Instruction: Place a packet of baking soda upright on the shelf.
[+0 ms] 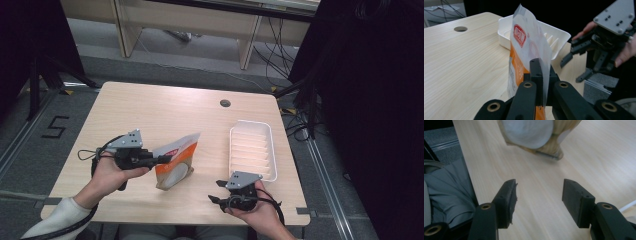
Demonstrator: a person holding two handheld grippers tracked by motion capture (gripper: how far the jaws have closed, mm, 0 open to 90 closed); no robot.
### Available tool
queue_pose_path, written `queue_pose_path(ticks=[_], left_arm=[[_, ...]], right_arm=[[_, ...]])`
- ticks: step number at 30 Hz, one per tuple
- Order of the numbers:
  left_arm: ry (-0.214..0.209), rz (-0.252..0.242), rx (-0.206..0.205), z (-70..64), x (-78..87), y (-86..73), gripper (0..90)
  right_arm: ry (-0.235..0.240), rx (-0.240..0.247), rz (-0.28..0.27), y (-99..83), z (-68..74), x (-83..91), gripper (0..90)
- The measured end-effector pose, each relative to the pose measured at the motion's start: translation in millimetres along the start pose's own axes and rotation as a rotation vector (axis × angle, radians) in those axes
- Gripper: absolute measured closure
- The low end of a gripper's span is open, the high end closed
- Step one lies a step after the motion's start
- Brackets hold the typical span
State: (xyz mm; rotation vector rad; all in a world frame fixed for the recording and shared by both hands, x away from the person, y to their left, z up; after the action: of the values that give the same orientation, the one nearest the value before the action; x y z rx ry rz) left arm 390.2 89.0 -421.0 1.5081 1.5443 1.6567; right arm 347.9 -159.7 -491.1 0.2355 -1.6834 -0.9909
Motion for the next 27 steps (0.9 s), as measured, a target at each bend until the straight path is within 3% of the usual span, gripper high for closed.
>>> queue_pose_path(ticks=[3,6,7,8,12,13,14,15,18,19,22,24,27], left_arm=[[-0.035,0.005,-0.028,-7.5,1.3,3.4,89.4],[-0.067,0.019,-0.053,-14.5,2.9,5.6,89.4],[-0.076,0.024,-0.057,-16.7,3.2,5.8,89.4],[-0.089,0.022,-0.047,-19.0,2.5,5.6,89.4],[-0.129,0.051,-0.082,-27.4,-1.7,3.8,89.4],[-0.145,0.056,-0.074,-31.3,-3.1,3.4,89.4],[-0.154,0.059,-0.081,-33.9,-4.0,3.4,89.4],[-0.162,0.061,-0.084,-35.8,-4.5,3.6,89.4],[-0.197,0.057,-0.101,-42.1,-6.5,5.4,89.4],[-0.212,0.054,-0.09,-44.6,-7.2,5.6,89.4],[-0.234,0.056,-0.087,-49.7,-8.9,5.7,89.4],[-0.248,0.065,-0.106,-53.9,-10.3,5.6,89.4],[-0.26,0.071,-0.111,-59.6,-11.7,5.7,89.4]], right_arm=[[-0.015,0.005,0.007,7.3,-5.1,8.6,44.7],[-0.036,0.054,-0.009,19.1,-16.3,16.2,42.8],[-0.044,0.041,0.003,20.8,-18.1,18.8,41.7],[-0.043,0.051,0.013,24.4,-22.1,22.1,40.7],[-0.032,0.071,0.03,35.2,-38.4,31.7,36.9],[-0.029,0.078,0.037,37.0,-40.7,33.1,36.4],[-0.015,0.107,0.044,40.4,-44.2,34.8,35.7],[-0.007,0.088,0.06,42.0,-44.5,36.7,34.9],[0.028,0.147,0.08,51.3,-47.2,38.4,32.9],[0.053,0.14,0.098,52.7,-45.4,40.6,32.9],[0.114,0.176,0.071,65.8,-43.5,41.6,33.6],[0.146,0.166,0.076,71.7,-41.1,41.3,34.1],[0.19,0.209,0.103,76.0,-35.5,34.4,41.6]])
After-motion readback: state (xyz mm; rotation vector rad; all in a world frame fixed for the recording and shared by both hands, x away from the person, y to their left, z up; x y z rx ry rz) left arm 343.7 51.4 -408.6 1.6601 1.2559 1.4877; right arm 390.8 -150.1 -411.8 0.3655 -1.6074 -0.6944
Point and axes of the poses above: each handheld gripper's, and its own axes: x roughly backward along the jaws, y roughly out of its top, z roughly to its left, the point moved 6 cm from there along -x, roughly forward along the jaws, and after that the axes turned 4 degrees about z, right-handed, at the moved point
